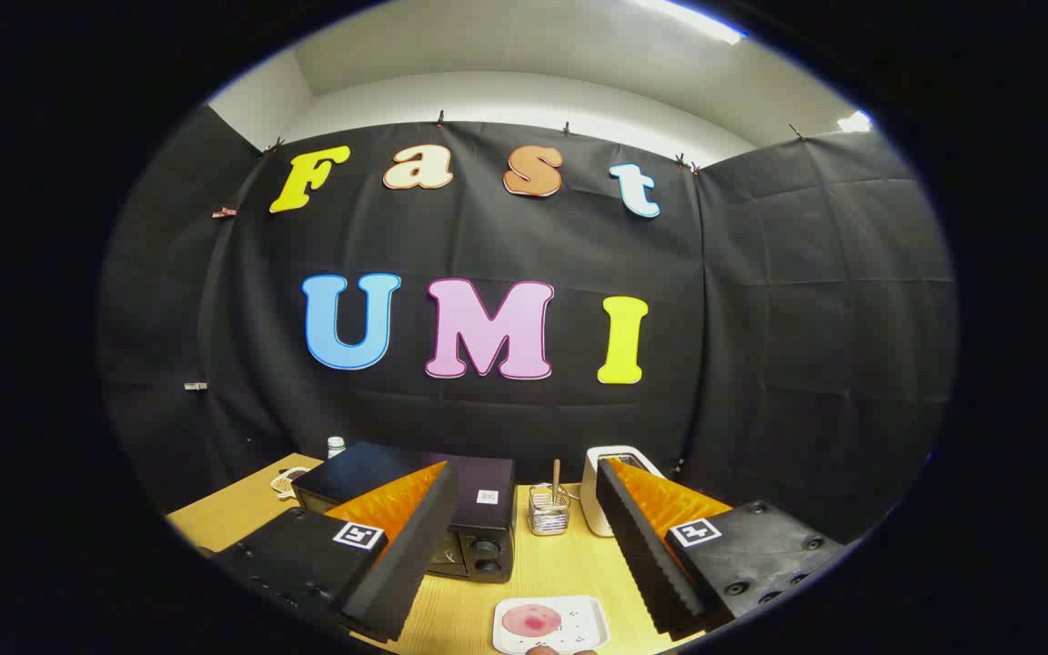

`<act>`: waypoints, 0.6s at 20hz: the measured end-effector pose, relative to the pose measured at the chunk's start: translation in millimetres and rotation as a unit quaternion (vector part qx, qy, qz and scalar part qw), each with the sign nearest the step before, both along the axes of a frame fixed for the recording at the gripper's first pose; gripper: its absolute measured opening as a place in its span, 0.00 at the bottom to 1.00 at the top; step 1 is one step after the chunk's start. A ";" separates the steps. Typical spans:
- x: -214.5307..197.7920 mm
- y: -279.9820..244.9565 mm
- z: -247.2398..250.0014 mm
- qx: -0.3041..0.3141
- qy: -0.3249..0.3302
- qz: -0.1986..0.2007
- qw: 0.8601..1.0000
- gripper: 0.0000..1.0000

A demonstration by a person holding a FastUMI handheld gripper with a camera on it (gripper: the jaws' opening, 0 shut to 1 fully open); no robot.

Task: Open the toaster oven, put the food inside, and close the toaster oven door.

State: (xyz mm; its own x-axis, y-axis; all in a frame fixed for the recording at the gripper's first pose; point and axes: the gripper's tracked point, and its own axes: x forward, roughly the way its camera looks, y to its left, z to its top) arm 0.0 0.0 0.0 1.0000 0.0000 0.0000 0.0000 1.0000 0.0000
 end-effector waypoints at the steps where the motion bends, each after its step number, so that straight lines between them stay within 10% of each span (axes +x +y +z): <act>1: -0.4 0.0 -1.1 0.000 0.001 0.001 1.000 0.98; 12: -7.0 0.2 -7.7 0.000 0.009 0.007 1.000 0.98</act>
State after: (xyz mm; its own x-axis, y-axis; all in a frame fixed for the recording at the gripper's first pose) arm -7.0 0.2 -7.7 0.9998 0.0134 -0.0179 -0.0134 0.9999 0.0005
